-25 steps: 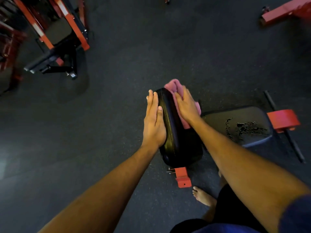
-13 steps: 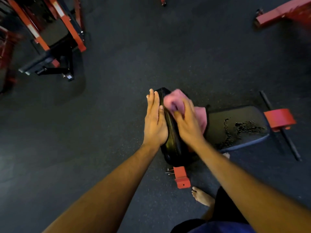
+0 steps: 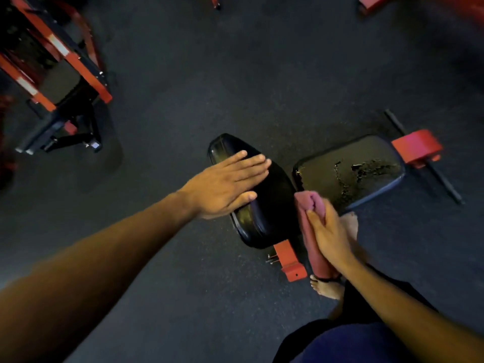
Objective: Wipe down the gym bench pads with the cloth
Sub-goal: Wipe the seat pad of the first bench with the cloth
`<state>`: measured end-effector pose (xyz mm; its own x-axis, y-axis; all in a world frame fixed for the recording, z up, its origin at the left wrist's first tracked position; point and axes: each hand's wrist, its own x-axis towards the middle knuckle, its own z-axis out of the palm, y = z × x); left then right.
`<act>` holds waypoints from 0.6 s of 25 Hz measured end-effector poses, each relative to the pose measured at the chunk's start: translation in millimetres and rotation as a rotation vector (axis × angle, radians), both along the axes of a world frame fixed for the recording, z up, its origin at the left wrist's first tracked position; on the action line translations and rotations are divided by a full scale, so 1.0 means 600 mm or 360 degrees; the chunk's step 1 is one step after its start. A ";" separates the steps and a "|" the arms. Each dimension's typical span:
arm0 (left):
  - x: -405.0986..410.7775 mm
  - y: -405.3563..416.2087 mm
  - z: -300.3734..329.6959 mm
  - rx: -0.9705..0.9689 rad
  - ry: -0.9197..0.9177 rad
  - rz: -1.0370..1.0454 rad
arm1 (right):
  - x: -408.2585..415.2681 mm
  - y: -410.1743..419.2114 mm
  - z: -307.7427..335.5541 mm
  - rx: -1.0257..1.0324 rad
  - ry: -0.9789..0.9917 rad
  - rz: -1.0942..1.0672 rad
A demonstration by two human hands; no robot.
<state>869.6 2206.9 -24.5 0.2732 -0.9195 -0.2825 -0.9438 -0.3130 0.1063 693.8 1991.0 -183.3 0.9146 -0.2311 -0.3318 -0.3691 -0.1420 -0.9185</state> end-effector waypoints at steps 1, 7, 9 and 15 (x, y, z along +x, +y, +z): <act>0.019 -0.010 -0.002 0.0020 0.0034 -0.0204 | -0.014 0.017 -0.004 0.0003 -0.0037 0.0021; 0.062 -0.022 -0.023 -0.0063 0.0139 -0.0684 | 0.085 0.058 -0.098 0.0107 -0.0120 0.0155; 0.062 -0.021 -0.026 -0.0107 0.0152 -0.0664 | 0.109 0.039 -0.172 0.0083 0.0074 0.0220; 0.059 -0.020 -0.027 -0.0115 0.0209 -0.0649 | 0.020 0.029 -0.109 0.0030 0.0298 -0.0001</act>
<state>905.0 2195.2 -40.4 -0.1505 -0.9635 -0.2214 -0.9657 0.0954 0.2414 705.6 2008.2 -248.6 0.8364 -0.2241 -0.5003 -0.5338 -0.1251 -0.8363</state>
